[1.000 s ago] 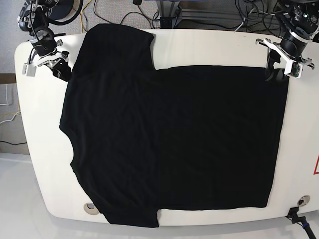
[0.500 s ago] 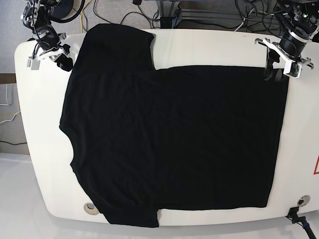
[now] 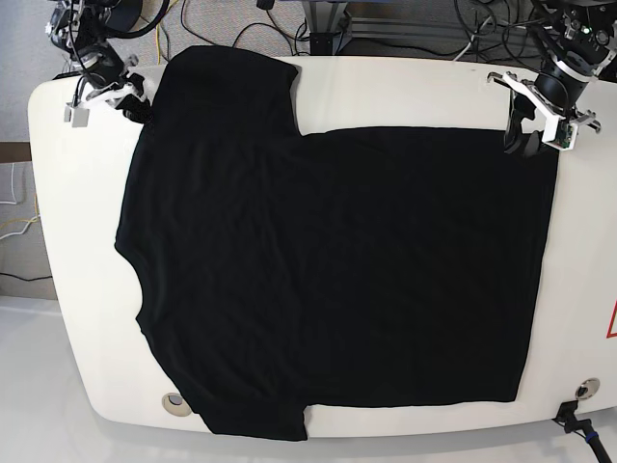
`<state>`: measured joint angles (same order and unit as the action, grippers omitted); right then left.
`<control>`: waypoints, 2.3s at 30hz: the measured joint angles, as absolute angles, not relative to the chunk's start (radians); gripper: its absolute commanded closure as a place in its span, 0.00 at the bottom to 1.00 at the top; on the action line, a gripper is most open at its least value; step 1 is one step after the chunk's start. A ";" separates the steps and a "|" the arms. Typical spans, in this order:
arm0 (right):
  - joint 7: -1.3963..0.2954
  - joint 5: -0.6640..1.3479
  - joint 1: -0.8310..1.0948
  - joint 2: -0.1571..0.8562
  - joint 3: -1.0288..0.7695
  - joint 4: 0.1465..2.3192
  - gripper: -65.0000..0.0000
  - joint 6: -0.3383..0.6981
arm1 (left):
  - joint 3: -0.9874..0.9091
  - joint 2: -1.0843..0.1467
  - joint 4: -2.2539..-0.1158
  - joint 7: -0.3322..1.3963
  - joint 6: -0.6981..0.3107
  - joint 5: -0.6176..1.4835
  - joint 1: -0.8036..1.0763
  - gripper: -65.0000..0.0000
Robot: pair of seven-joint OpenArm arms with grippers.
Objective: Fold the T-shirt properly
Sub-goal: 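Lower both open grippers onto the shirt's shoulder edge, then close the right gripper on the shoulder corner near the collar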
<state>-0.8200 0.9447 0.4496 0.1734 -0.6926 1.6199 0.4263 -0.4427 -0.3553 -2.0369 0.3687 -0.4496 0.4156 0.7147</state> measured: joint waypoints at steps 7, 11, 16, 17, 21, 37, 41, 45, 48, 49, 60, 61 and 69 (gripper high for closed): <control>-0.841 0.946 0.464 0.166 -0.683 1.615 0.92 0.419 | -0.444 -0.355 -2.020 0.374 -0.456 0.418 0.714 0.70; -0.842 0.946 0.483 0.167 -0.679 1.615 0.93 0.419 | -0.444 -0.348 -1.942 0.382 -0.459 0.422 0.706 0.69; -0.838 0.946 0.490 0.167 -0.675 1.616 0.93 0.419 | -0.446 -0.331 -1.889 0.396 -0.461 0.422 0.699 0.69; -0.836 0.947 0.492 0.166 -0.674 1.616 0.93 0.419 | -0.446 -0.323 -1.879 0.396 -0.461 0.422 0.697 0.69; -0.833 0.946 0.496 0.168 -0.672 1.616 0.93 0.419 | -0.448 -0.304 -1.847 0.402 -0.458 0.426 0.686 0.68; -0.870 0.919 0.492 0.166 -0.648 1.620 0.94 0.395 | -0.439 -0.270 -1.787 0.449 -0.471 0.401 0.670 0.69; -0.868 0.918 0.499 0.165 -0.648 1.620 0.94 0.396 | -0.439 -0.273 -1.798 0.441 -0.470 0.402 0.667 0.69; -0.869 0.920 0.495 0.166 -0.648 1.620 0.93 0.395 | -0.439 -0.272 -1.800 0.442 -0.472 0.401 0.669 0.69; -0.878 0.896 0.505 0.163 -0.648 1.659 0.77 0.391 | -0.440 -0.272 -1.802 0.442 -0.472 0.401 0.668 0.68; -0.882 0.896 0.509 0.163 -0.648 1.675 0.67 0.391 | -0.440 -0.272 -1.802 0.442 -0.472 0.401 0.669 0.67; -0.884 0.903 0.565 0.117 -0.704 1.805 0.38 0.392 | -0.477 -0.272 -1.833 0.445 -0.473 0.405 0.670 0.44; -0.886 0.900 0.569 0.117 -0.693 1.805 0.38 0.392 | -0.489 -0.272 -1.832 0.441 -0.474 0.405 0.670 0.44; -0.884 0.898 0.587 0.086 -0.682 1.803 0.38 0.392 | -0.564 -0.269 -1.832 0.445 -0.569 0.404 0.667 0.44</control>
